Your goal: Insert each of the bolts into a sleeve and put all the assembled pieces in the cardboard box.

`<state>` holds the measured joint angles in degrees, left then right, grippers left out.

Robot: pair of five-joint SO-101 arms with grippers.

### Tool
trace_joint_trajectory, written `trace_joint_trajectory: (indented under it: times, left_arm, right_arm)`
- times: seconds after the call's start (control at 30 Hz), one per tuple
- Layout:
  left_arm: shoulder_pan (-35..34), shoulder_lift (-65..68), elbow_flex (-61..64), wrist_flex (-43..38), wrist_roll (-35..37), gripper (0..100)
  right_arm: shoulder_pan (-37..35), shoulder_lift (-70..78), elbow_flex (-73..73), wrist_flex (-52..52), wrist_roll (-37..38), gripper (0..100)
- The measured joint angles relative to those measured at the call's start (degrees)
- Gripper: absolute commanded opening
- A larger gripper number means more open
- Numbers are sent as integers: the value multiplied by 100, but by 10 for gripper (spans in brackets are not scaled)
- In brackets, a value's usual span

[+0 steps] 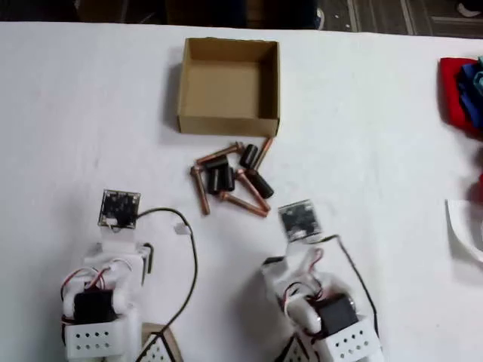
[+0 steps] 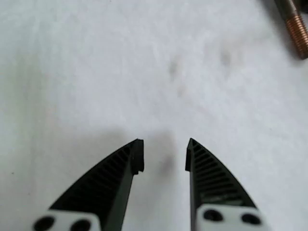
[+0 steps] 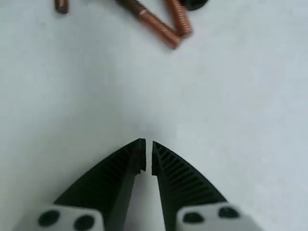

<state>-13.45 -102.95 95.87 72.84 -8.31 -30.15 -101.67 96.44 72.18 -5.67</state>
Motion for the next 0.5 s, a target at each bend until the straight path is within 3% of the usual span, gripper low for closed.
trace_joint_trajectory:
  times: [0.13,0.33,0.5]
  left_arm:
    - [0,0,0,0,0,166]
    - [0,0,0,0,0,166]
    - [0,0,0,0,0,166]
  right_arm:
    - [-677,0,0,-519,0,21]
    - [-624,0,0,-2136,0,21]
    - [-360,0,0,-2593,0,21]
